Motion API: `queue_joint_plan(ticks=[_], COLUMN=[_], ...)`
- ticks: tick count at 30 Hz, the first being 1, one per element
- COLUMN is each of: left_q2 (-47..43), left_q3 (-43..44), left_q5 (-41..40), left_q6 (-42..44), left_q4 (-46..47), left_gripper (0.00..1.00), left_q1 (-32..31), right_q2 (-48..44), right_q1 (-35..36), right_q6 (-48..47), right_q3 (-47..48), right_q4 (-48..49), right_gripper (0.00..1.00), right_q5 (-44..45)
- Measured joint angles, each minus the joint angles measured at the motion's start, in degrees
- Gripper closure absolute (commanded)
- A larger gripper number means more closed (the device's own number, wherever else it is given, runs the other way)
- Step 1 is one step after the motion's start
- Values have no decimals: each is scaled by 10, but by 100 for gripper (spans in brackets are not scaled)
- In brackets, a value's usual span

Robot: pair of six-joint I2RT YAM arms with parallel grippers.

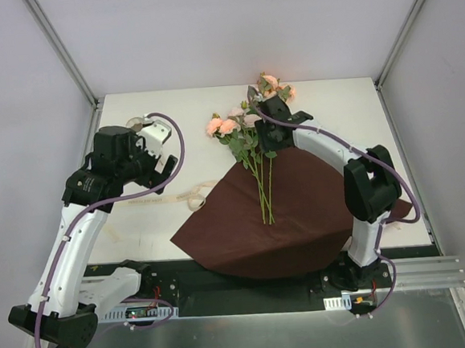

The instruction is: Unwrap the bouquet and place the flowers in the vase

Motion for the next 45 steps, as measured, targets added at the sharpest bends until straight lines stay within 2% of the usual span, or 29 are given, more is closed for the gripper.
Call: queue_joint_plan(ticks=[9, 17, 21, 23, 26, 29, 31, 36, 45], left_q2=[-29, -47, -45, -45, -34, 1, 27, 83, 226], left_q3=[-22, -30, -68, -97, -151, -190, -198, -207, -248], left_q5=[-31, -37, -10, 21, 31, 28, 29, 17, -20], left_q6=[0, -3, -2, 5, 30, 55, 66, 92, 130], left_q4=[-4, -3, -3, -3, -10, -12, -12, 18, 115], left_gripper=[1, 1, 1, 1, 1, 1, 1, 1, 1], left_q1=[14, 18, 18, 15, -40, -134, -167, -217, -329], right_q2=[52, 59, 56, 55, 50, 47, 42, 14, -111], right_q1=[9, 27, 32, 33, 36, 38, 38, 44, 52], right_q6=[13, 38, 52, 57, 69, 83, 88, 101, 114], right_q3=[-38, -90, -111, -118, -129, -136, -143, -169, -182], right_q4=[43, 65, 83, 98, 118, 129, 136, 139, 141], right_gripper=[53, 60, 71, 83, 99, 99, 99, 99, 99], right_q5=[15, 29, 30, 31, 31, 35, 35, 36, 67])
